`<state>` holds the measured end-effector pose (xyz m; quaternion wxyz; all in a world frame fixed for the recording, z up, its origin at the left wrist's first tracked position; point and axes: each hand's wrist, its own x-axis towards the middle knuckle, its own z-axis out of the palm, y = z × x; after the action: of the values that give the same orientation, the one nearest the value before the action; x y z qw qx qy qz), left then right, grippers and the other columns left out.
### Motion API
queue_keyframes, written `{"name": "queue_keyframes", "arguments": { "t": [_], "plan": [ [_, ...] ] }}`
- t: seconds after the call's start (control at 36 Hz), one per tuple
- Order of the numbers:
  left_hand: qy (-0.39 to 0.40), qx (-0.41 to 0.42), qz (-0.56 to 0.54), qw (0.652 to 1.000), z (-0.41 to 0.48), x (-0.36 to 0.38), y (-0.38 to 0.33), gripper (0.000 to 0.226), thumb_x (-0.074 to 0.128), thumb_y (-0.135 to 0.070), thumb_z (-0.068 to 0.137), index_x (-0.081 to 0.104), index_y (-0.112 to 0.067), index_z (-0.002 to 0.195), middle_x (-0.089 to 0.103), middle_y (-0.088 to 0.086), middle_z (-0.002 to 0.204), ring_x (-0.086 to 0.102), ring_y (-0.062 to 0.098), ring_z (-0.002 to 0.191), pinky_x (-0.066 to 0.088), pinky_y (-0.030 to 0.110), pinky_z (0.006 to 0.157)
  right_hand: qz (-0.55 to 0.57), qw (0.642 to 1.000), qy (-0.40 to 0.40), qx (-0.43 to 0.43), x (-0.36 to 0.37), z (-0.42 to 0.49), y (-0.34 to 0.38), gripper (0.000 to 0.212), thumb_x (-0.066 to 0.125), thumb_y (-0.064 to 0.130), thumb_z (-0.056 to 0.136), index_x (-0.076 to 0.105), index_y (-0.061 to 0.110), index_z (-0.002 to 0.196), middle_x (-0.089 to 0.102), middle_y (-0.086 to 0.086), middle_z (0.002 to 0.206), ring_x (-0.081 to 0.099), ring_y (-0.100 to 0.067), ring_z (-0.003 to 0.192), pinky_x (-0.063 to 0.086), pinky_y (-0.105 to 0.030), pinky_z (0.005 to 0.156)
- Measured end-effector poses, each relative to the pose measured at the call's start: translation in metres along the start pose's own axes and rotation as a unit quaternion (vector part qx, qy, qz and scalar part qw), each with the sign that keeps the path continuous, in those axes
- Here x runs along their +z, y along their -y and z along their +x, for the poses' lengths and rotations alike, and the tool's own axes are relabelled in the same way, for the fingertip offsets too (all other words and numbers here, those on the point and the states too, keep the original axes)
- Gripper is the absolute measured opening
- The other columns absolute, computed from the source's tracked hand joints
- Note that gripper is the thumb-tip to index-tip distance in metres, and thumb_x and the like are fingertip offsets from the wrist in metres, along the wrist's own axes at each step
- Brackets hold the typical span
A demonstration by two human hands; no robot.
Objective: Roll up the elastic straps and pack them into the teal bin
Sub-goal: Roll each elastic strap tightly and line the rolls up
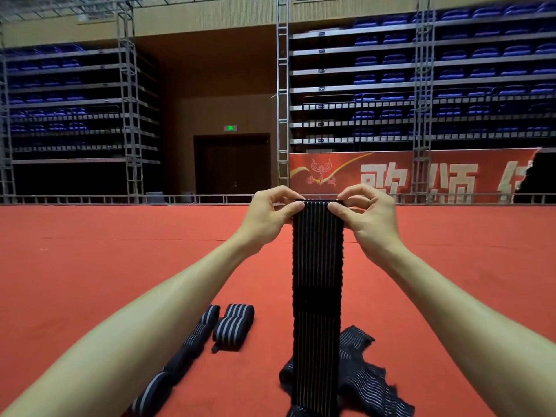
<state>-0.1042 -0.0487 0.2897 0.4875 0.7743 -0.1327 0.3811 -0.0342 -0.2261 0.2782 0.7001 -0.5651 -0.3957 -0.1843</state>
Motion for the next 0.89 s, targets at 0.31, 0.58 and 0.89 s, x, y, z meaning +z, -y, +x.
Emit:
{"name": "queue_keyframes", "arguments": {
  "t": [0.31, 0.58, 0.89],
  "plan": [
    [0.010, -0.014, 0.000, 1.000, -0.002, 0.001, 0.003, 0.015, 0.061, -0.006, 0.095, 0.062, -0.010, 0.081, 0.061, 0.014, 0.088, 0.066, 0.014, 0.077, 0.058, 0.027, 0.070, -0.002, 1.000, 0.010, -0.021, 0.002, -0.004, -0.008, 0.017, 0.069, 0.000, 0.088, 0.055, 0.006, 0.081, 0.068, -0.001, 0.064, 0.068, -0.020, 0.065, 0.057, -0.033, 0.062],
    [-0.047, -0.031, -0.040, 0.998, 0.001, 0.007, 0.007, 0.012, 0.059, -0.008, 0.097, 0.062, -0.011, 0.086, 0.064, 0.005, 0.083, 0.065, 0.013, 0.076, 0.059, 0.038, 0.073, -0.048, 0.994, 0.089, -0.041, 0.009, -0.012, -0.015, 0.031, 0.075, -0.005, 0.080, 0.066, 0.019, 0.096, 0.067, 0.006, 0.101, 0.066, -0.018, 0.101, 0.058, -0.039, 0.088],
    [0.082, 0.036, -0.040, 0.995, -0.070, 0.048, 0.050, 0.086, 0.063, -0.006, 0.087, 0.015, -0.049, 0.145, 0.025, 0.003, 0.159, 0.040, 0.019, 0.141, 0.038, 0.036, 0.114, -0.054, 0.997, -0.016, -0.058, 0.017, -0.011, -0.014, 0.038, 0.067, -0.006, 0.083, 0.064, 0.027, 0.103, 0.065, 0.015, 0.106, 0.061, 0.000, 0.105, 0.053, -0.031, 0.094]
  ]
}}
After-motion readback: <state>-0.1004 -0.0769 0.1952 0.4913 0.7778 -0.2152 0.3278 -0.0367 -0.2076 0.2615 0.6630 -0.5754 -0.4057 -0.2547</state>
